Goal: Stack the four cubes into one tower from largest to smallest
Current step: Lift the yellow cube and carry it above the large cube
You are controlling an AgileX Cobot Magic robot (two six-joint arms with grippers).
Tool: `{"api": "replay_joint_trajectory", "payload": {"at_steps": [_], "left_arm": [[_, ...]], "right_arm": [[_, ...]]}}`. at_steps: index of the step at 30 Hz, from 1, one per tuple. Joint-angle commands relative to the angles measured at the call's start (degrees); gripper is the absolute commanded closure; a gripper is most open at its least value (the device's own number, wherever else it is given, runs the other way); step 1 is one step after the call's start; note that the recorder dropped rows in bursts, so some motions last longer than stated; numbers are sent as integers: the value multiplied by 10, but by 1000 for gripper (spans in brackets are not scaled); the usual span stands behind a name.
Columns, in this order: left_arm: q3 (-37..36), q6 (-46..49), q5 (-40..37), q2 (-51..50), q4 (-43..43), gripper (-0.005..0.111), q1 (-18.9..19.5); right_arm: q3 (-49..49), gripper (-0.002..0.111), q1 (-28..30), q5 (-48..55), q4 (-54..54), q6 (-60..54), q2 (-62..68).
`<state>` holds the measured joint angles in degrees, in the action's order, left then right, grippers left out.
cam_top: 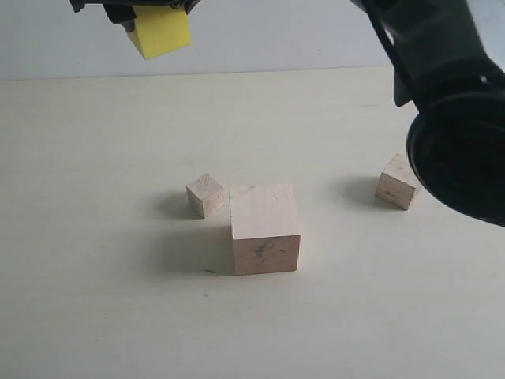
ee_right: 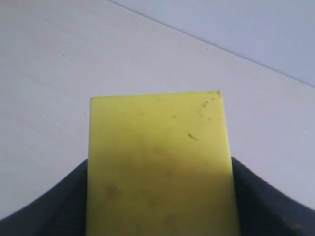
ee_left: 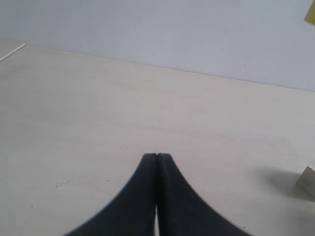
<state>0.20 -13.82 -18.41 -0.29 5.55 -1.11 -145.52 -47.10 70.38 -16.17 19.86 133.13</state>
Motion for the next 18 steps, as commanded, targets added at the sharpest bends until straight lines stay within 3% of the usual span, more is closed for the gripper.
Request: {"api": "replay_joint_trajectory", "payload": {"at_steps": [1,9,18], "left_arm": [[-2,-1,5,3,0,107,-1],[-2,-1,5,3,0,107,-1],[-2,-1,5,3,0,107,-1]], "right_arm": [[1,108,-2,-4,-2,-2,-20],[25,108,-2,-4,5,-2,-46],[206,108,-2,-4,-63,28,-141]]}}
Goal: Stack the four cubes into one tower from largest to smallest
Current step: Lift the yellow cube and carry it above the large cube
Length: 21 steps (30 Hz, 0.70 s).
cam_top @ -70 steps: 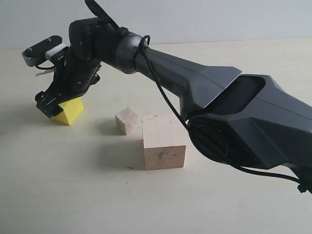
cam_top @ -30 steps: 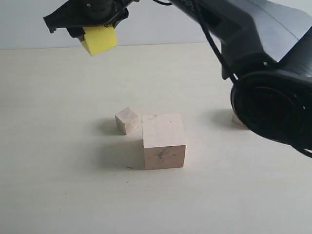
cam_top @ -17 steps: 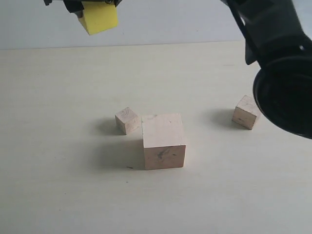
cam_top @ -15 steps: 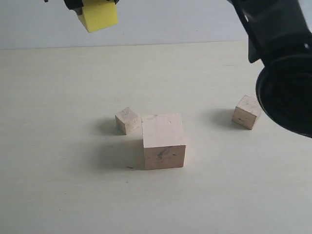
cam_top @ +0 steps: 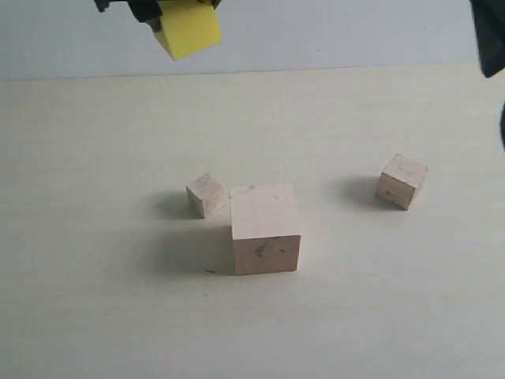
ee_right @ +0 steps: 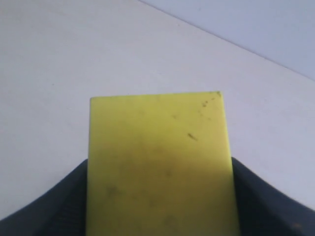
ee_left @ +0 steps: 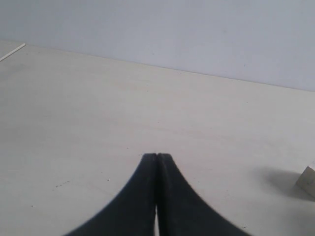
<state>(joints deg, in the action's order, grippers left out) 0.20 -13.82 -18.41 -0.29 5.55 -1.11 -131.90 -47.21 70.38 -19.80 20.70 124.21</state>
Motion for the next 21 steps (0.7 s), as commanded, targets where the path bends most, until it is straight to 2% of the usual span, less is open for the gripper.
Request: {"api": "replay_joint_trajectory", "payload": {"at_steps": [1,13,21], "left_arm": [[-2,-1,5,3,0,107,-1],[-2,-1,5,3,0,107,-1],[-2,-1,5,3,0,107,-1]], "right_arm": [[88,108,-1,-4,-31,30,-67],[331,108,-1,-109,-54,87,-208],[495,108,-1,-195,-57,191,-286]]}}
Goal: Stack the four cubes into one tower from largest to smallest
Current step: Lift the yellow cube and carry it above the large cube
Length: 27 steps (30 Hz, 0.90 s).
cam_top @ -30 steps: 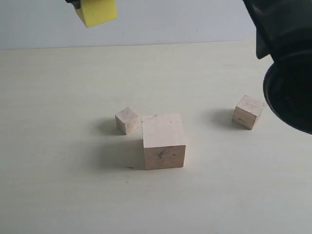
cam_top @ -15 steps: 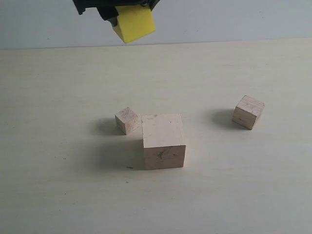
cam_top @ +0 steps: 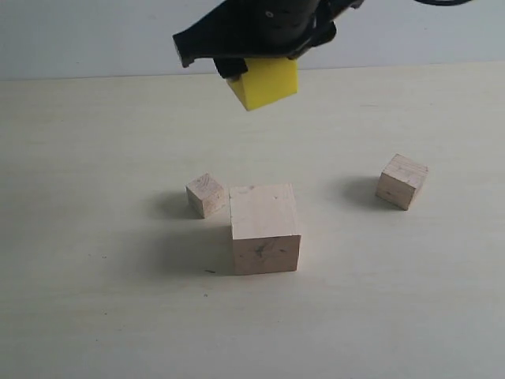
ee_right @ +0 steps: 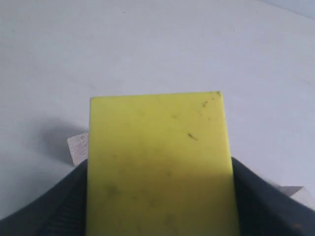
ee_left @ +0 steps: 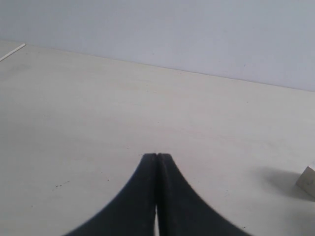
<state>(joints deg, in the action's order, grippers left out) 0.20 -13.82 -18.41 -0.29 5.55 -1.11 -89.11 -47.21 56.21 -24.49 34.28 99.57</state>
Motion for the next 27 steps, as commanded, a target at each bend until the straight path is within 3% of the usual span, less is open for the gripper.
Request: {"api": "replay_joint_trajectory", "payload": {"at_steps": [1,9,16,27], "left_arm": [[-2,-1,5,3,0,107,-1],[-2,-1,5,3,0,107,-1],[-2,-1,5,3,0,107,-1],[-2,-1,5,3,0,107,-1]], "right_arm": [[83,108,-1,-62,-11,66,-48],[185,108,-2,-96,-12,124,-78],[203,108,-77,-93,-97,232,-78],[238,108,-81,-84,-106,292,-79]]}}
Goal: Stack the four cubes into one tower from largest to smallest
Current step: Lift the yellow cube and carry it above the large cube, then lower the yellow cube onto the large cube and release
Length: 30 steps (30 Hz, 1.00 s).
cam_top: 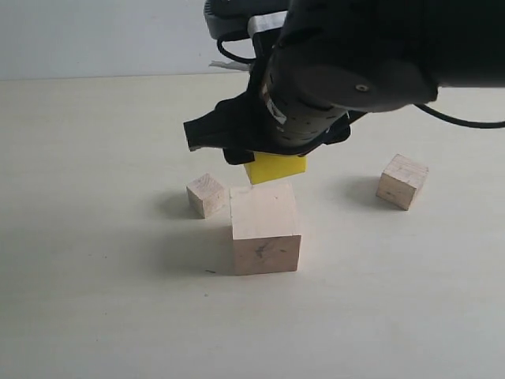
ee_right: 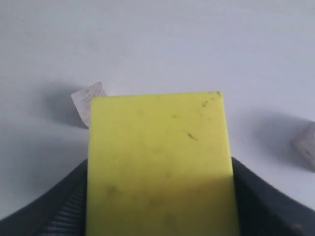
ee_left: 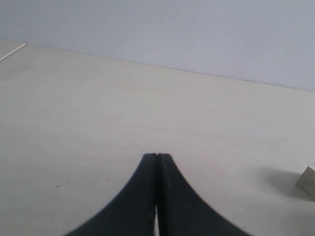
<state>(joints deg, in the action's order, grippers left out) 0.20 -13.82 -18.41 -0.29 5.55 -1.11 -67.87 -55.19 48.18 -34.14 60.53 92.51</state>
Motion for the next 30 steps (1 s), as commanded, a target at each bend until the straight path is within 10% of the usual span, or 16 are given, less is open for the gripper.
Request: {"api": "replay_joint_trajectory", "payload": {"at_steps": [1,30], "left_arm": [[-2,-1,5,3,0,107,-1],[-2,-1,5,3,0,107,-1]], "right_arm": [[42,108,-1,-16,-8,42,-8],[96,108,-1,-111,-29,145,-2]]}}
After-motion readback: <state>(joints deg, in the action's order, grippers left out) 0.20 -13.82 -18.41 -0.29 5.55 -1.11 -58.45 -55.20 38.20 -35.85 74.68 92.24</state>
